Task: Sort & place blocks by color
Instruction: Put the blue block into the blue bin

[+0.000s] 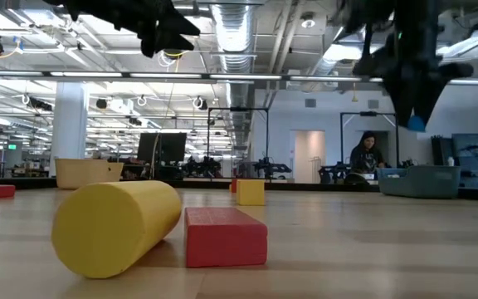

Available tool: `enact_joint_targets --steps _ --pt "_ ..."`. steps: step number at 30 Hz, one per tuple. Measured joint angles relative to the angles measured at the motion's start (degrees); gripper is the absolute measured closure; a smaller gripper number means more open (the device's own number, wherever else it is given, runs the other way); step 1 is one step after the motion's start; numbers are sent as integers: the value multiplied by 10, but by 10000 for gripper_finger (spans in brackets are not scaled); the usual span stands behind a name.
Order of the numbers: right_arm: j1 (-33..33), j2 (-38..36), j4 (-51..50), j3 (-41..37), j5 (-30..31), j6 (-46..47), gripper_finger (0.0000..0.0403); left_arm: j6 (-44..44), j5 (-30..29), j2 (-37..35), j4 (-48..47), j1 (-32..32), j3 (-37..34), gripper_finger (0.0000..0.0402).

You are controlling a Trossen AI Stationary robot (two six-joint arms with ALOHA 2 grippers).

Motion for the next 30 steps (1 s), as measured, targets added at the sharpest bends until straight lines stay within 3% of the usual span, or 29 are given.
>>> enact_joint_targets --steps 7,13,17,20,24,30 --pt "-242 -11 70 -86 32 -153 290 -3 -4 0 -56 62 22 111" --pt "-361 -14 161 -127 56 -213 285 -29 -19 0 -105 75 22 111" --pt "-409 -2 210 -149 72 -226 281 -27 -34 2 -110 76 22 111" --pt "-436 16 239 -181 123 -180 280 -5 -44 8 -120 77 21 111" --pt "-451 41 285 -218 111 -133 265 12 -95 12 -128 78 21 111" --pt "-446 53 287 -223 114 -152 217 -8 -89 12 -142 77 21 111"
